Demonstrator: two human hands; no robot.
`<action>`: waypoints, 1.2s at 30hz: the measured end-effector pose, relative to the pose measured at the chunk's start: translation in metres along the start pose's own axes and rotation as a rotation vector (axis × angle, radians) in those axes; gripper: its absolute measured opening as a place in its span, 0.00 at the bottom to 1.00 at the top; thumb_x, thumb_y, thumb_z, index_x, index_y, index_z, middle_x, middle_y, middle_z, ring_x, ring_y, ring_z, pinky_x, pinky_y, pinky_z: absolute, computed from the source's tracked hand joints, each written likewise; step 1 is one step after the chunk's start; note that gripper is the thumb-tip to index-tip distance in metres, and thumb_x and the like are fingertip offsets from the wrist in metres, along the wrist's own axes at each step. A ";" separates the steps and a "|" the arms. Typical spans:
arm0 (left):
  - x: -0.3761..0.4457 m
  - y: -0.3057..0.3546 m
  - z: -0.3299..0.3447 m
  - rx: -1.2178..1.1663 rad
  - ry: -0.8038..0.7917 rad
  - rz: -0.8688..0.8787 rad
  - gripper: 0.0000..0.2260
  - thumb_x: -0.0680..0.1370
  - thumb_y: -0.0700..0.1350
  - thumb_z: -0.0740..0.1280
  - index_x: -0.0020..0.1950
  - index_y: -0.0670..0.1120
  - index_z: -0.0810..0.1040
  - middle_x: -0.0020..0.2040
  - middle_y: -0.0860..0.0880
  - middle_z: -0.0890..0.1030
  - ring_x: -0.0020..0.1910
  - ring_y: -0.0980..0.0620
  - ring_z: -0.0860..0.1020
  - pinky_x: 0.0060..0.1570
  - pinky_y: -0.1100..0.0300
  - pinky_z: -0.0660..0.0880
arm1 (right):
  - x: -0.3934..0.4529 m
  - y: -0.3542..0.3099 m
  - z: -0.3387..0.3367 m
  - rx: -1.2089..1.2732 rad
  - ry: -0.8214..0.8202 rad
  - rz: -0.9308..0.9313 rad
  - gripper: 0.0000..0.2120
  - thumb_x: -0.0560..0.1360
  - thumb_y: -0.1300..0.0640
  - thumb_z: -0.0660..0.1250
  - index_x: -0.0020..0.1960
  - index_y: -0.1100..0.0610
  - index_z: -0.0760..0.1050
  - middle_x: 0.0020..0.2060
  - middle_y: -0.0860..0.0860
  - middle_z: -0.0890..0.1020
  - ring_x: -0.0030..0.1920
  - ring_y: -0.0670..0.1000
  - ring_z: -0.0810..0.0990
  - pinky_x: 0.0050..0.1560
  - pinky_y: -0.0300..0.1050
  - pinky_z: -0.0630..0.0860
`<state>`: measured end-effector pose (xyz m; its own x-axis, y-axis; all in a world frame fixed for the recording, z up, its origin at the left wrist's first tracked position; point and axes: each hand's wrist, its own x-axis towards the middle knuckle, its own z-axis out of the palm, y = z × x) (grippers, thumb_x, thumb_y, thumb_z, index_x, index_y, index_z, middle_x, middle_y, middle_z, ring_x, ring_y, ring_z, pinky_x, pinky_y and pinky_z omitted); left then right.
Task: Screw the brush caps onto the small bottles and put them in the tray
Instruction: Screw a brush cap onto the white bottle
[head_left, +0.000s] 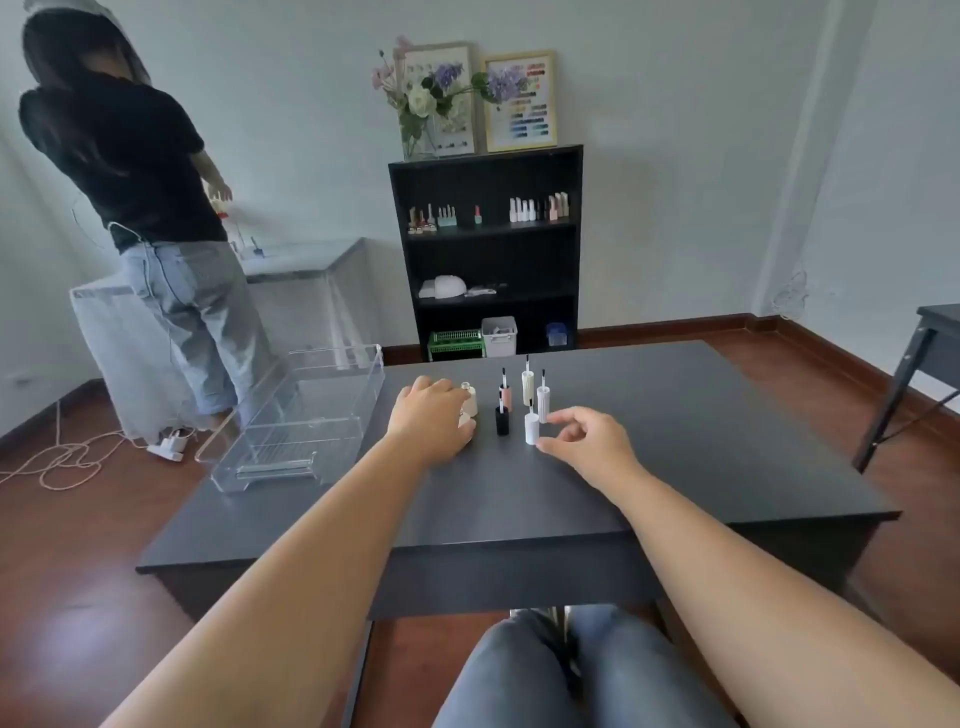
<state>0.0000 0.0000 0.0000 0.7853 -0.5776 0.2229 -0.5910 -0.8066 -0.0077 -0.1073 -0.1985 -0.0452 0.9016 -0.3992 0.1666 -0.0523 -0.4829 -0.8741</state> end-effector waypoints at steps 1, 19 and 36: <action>-0.001 0.001 0.002 0.056 0.011 -0.007 0.19 0.77 0.54 0.60 0.67 0.52 0.72 0.62 0.51 0.77 0.64 0.45 0.68 0.60 0.52 0.66 | 0.001 0.000 0.003 0.016 -0.015 0.018 0.15 0.68 0.52 0.76 0.54 0.49 0.79 0.34 0.46 0.79 0.37 0.44 0.77 0.36 0.36 0.69; -0.033 0.027 0.032 -0.326 0.290 0.019 0.16 0.71 0.44 0.74 0.57 0.51 0.80 0.47 0.51 0.80 0.50 0.44 0.75 0.49 0.52 0.73 | 0.033 0.010 0.028 -0.219 0.025 0.033 0.14 0.68 0.42 0.71 0.50 0.47 0.79 0.33 0.41 0.75 0.39 0.48 0.77 0.32 0.41 0.68; -0.054 0.036 0.050 -0.797 0.161 -0.244 0.16 0.68 0.55 0.76 0.55 0.60 0.80 0.46 0.63 0.80 0.42 0.62 0.78 0.46 0.69 0.73 | -0.011 0.027 -0.018 0.345 -0.023 -0.026 0.09 0.65 0.51 0.77 0.43 0.47 0.80 0.42 0.46 0.85 0.41 0.45 0.82 0.45 0.35 0.78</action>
<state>-0.0545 -0.0043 -0.0609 0.9077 -0.3251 0.2654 -0.4087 -0.5417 0.7345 -0.1265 -0.2215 -0.0626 0.9104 -0.3704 0.1843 0.1159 -0.1993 -0.9731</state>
